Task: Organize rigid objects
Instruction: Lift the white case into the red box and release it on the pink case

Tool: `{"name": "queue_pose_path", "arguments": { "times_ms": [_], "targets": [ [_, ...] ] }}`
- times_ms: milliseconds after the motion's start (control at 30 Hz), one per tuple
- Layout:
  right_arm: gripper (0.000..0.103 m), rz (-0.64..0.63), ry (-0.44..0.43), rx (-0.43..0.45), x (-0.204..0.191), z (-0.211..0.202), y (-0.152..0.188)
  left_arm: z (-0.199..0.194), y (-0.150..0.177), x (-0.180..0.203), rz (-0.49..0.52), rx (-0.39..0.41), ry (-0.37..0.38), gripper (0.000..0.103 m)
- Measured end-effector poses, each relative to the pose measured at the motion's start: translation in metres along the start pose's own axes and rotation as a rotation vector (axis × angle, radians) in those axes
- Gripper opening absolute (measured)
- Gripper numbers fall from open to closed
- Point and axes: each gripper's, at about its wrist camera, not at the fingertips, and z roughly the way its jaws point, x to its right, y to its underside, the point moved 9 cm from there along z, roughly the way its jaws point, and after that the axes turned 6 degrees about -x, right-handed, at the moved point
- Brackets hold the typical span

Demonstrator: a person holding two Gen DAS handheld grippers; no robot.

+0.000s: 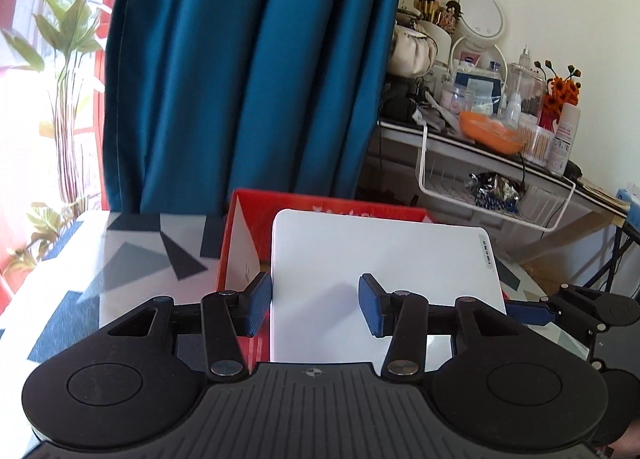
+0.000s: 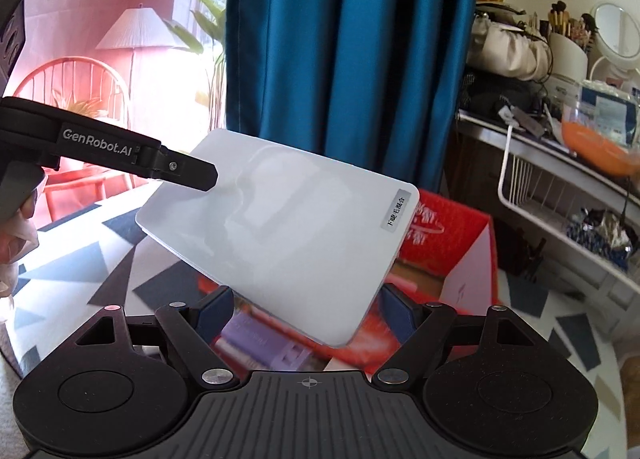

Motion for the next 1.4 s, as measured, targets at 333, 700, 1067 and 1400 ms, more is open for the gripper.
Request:
{"name": "queue_pose_path", "arguments": {
  "times_ms": [333,700,1067,1400],
  "targets": [
    [0.063,0.123,-0.022,-0.093,0.067,0.068,-0.032,0.067,-0.036,0.0,-0.037,-0.091,0.064,0.049],
    [0.062,0.17,-0.018,-0.198,0.094,0.129,-0.021,0.141,-0.018,-0.011,-0.057,-0.257,0.026,0.049],
    [0.06,0.291,-0.03,-0.337,0.105,0.155,-0.014,0.17,-0.002,-0.01,-0.035,-0.342,-0.021,0.054],
    [0.059,0.322,0.02,-0.406,0.104,0.164,-0.006,0.183,0.001,-0.01,0.009,-0.372,-0.037,0.054]
  ]
}}
